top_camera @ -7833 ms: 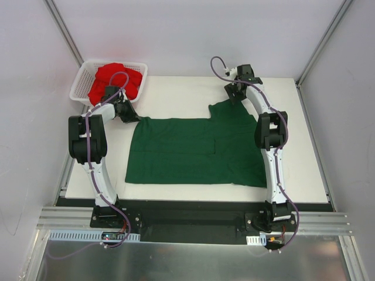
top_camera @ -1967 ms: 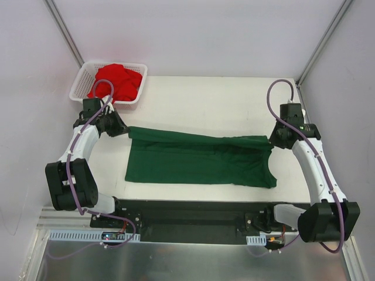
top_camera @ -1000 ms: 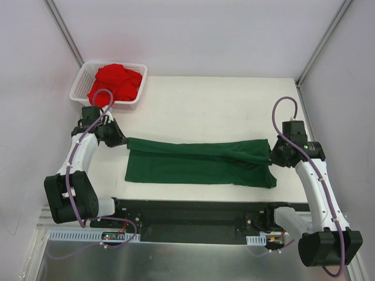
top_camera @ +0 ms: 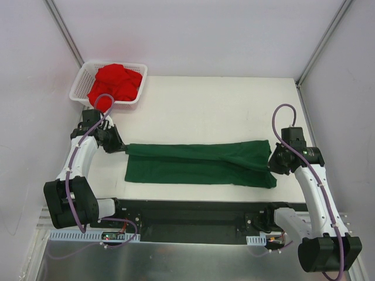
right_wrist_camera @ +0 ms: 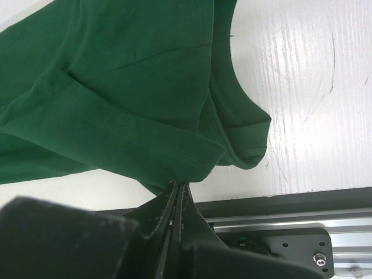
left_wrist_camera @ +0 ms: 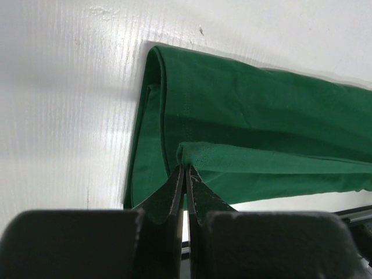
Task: Fold and stack the t-shirts
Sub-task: Fold the other side of the tshirt into a rectangle
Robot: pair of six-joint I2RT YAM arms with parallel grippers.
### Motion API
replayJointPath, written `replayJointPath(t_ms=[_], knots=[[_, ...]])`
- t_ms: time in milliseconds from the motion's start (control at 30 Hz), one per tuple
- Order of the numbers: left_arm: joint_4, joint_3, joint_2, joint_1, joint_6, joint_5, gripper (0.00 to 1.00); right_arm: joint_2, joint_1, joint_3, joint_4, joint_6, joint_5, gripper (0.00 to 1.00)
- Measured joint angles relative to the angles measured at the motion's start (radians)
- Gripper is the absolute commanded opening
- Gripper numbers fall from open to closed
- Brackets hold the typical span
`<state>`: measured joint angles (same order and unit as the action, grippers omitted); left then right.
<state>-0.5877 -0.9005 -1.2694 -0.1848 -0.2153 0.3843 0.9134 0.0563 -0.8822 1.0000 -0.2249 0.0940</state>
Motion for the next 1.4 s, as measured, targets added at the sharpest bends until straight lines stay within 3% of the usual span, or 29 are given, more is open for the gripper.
replayJointPath(t_ms=[1067, 1167, 1200, 1233, 1333, 1367, 1400], knots=[[-0.054, 0.017, -0.056, 0.0, 0.044, -0.058, 0.02, -0.011, -0.001, 0.018, 0.047, 0.002, -0.062, 0.02], [-0.054, 0.017, -0.058, 0.0, 0.045, -0.064, 0.13, -0.018, -0.001, 0.018, 0.053, 0.0, -0.062, 0.13], [-0.055, 0.017, -0.059, 0.0, 0.045, -0.068, 0.16, -0.02, -0.001, 0.018, 0.055, 0.002, -0.061, 0.23], [-0.055, 0.017, -0.06, 0.0, 0.047, -0.075, 0.21, -0.022, -0.001, 0.018, 0.057, 0.001, -0.061, 0.28], [-0.056, 0.017, -0.06, 0.0, 0.05, -0.083, 0.46, -0.031, -0.001, 0.018, 0.064, 0.001, -0.057, 0.51], [-0.057, 0.017, -0.06, 0.0, 0.051, -0.084, 0.92, -0.034, -0.001, 0.018, 0.067, -0.001, -0.057, 0.55], [-0.059, 0.017, -0.06, 0.0, 0.051, -0.086, 0.99, -0.038, -0.002, 0.018, 0.07, -0.001, -0.056, 0.6]])
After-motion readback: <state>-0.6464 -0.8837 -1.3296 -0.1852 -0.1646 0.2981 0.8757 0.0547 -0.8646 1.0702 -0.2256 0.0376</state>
